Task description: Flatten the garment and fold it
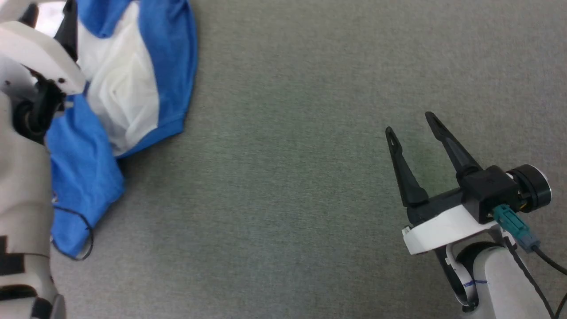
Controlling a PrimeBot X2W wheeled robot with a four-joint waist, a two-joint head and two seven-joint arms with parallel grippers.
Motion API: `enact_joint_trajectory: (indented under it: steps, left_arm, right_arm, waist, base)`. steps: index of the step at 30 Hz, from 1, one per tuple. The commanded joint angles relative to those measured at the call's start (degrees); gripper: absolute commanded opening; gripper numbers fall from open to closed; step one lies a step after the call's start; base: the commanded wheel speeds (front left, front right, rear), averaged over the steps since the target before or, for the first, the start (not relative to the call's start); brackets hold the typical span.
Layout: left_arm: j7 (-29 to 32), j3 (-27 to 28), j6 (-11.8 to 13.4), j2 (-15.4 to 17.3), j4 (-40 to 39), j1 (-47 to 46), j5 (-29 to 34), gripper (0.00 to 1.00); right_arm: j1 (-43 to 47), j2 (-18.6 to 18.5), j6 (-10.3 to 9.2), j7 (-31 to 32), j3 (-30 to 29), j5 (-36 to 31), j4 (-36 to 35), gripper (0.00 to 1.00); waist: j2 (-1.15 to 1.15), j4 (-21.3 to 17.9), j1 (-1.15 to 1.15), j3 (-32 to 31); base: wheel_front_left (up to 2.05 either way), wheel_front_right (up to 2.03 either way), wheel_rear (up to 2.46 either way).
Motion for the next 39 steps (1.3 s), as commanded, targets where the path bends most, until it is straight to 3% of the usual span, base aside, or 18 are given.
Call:
enact_joint_trajectory:
  steps: [1, 7, 14, 15, 16, 17, 24, 36, 39]
  left_arm:
    - [1.28, -0.26, -0.47, 0.82, 1.98, -1.62, -1.12, 1.00]
    - [14.82, -1.07, -0.81, 3.06, 15.28, -4.86, -6.47, 1.00]
    - [25.29, -3.77, 0.48, 1.86, 23.46, -4.75, -6.26, 1.00]
    - [26.70, -4.11, 0.44, 1.37, 24.27, -4.77, -6.34, 0.79]
    - [27.22, -4.48, 0.35, 1.02, 24.54, -4.90, -6.28, 0.36]
    - [26.73, -4.88, 0.29, 0.93, 24.39, -5.09, -5.99, 0.00]
    - [16.30, -7.71, 1.19, 1.02, 22.62, -5.51, -2.41, 0.00]
    - [-17.03, -11.65, 0.94, 1.17, 15.60, -10.69, 4.10, 0.00]
    - [-22.46, -13.38, 0.84, 0.40, 13.42, -11.99, 6.04, 0.00]
  right_arm:
    - [-1.13, -0.01, -0.05, -0.45, 0.17, 0.09, 0.09, 1.00]
    - [-1.69, 0.00, -0.05, -1.38, -0.01, 0.95, 0.44, 1.00]
    - [-2.20, 0.00, -0.05, -1.45, 0.71, 2.13, 0.68, 1.00]
    - [-2.23, 0.00, -0.05, -1.30, 0.72, 2.16, 0.81, 1.00]
    - [-2.26, 0.00, -0.05, -1.23, 0.73, 2.13, 0.92, 1.00]
    - [-2.29, 0.00, -0.05, -1.20, 0.77, 2.27, 0.96, 1.00]
    - [-1.76, 0.00, -0.05, -1.37, 0.15, 3.54, 2.20, 1.00]
    - [1.46, 0.00, -0.05, -3.43, -2.64, 6.96, 5.34, 1.00]
    - [3.23, 0.00, -0.05, -3.62, -4.02, 7.92, 5.47, 1.00]
  waist:
    - [0.00, -3.70, -0.01, 3.85]
    - [0.00, -4.61, -0.01, 6.11]
    - [0.00, -4.27, -0.01, 6.02]
    - [0.00, -4.14, -0.01, 5.91]
    - [0.00, -3.97, -0.01, 5.76]
    - [0.00, -3.82, -0.01, 5.66]
    - [0.00, -2.44, -0.01, 3.20]
    - [0.00, -0.75, -0.01, -7.87]
    - [0.00, -0.87, -0.01, -11.14]
  base:
    - [0.00, 0.00, 0.00]
    - [0.00, 0.00, 0.00]
    - [0.00, 0.00, 0.00]
    - [0.00, 0.00, 0.00]
    - [0.00, 0.00, 0.00]
    - [0.00, 0.00, 0.00]
    - [0.00, 0.00, 0.00]
    - [0.00, 0.00, 0.00]
    - [0.00, 0.00, 0.00]
